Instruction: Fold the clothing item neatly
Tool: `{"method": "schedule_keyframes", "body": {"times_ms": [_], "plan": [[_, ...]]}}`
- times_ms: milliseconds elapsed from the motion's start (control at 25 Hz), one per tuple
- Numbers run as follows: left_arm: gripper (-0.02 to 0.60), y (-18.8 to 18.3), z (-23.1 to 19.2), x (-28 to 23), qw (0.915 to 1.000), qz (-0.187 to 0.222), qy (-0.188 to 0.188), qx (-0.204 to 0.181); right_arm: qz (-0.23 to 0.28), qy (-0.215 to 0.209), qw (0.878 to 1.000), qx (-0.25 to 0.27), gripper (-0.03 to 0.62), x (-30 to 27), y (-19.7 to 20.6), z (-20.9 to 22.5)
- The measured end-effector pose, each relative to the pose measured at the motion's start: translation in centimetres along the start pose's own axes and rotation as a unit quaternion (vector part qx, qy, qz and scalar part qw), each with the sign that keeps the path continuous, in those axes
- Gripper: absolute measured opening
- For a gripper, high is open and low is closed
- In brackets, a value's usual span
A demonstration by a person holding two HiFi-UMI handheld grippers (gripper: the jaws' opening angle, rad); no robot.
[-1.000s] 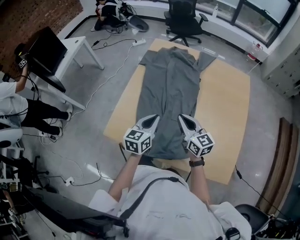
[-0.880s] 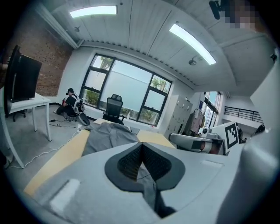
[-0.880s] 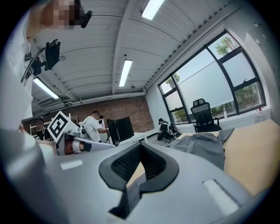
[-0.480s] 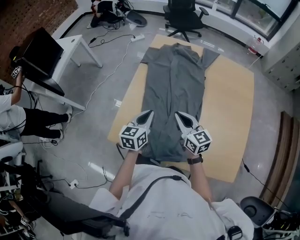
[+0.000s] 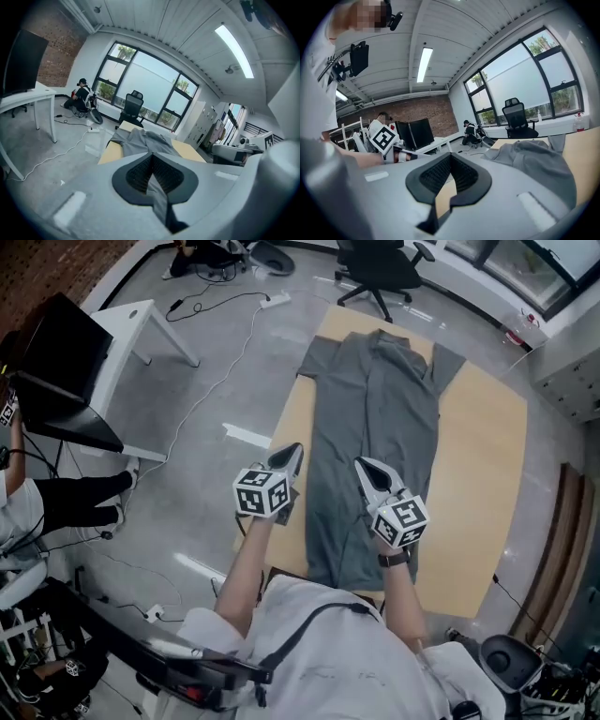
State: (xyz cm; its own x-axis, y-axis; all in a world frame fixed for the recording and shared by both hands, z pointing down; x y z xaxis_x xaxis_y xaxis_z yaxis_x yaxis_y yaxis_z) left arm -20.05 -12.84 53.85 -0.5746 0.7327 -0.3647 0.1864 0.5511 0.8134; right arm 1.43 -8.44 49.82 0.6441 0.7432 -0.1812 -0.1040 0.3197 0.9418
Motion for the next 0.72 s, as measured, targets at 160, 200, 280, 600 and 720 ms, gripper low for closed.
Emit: {"method": "schedule_keyframes", "body": {"times_ms": [160,200,280,600,720], "plan": [[0.0,-0.9,-6.4,-3.7,0.9994,-0.019,-0.016,0.025,-0.012,0.006,1.0,0.001,0.006,-4.1,0.1,1.4],[0.0,-1.2,-7.9,-4.7,0.9992,-0.025,-0.016,0.027,-0.014,0.008,1.0,0.002,0.006,-5.0,0.0,1.7],[0.0,-1.8,-10.5,-6.5,0.9987,-0.036,-0.013,0.032,-0.019,0.009,1.0,0.002,0.006,-6.8,0.0,2.3],[0.001,-1.9,-21.8,-14.0,0.9936,-0.088,-0.019,0.067,-0.04,-0.009,0.999,0.018,0.006,-15.0,0.4,3.4],[0.002,-1.2,-25.1,-16.7,0.9933,-0.111,-0.031,0.01,-0.041,-0.015,0.999,0.026,0.006,-17.0,0.3,3.8]]}}
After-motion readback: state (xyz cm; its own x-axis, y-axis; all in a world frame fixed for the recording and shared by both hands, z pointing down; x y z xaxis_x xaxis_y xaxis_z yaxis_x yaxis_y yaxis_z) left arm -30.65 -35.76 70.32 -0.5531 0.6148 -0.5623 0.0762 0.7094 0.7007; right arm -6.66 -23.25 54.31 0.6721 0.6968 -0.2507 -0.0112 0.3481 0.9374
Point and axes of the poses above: the fingertips, and each gripper's own axes: x backward along the fingers, z to its right, y out of its underside, the point moved 7 cm from there along x, backward along the fingers, and after that the axes turned 5 degrees about z, right-handed, at the moved point
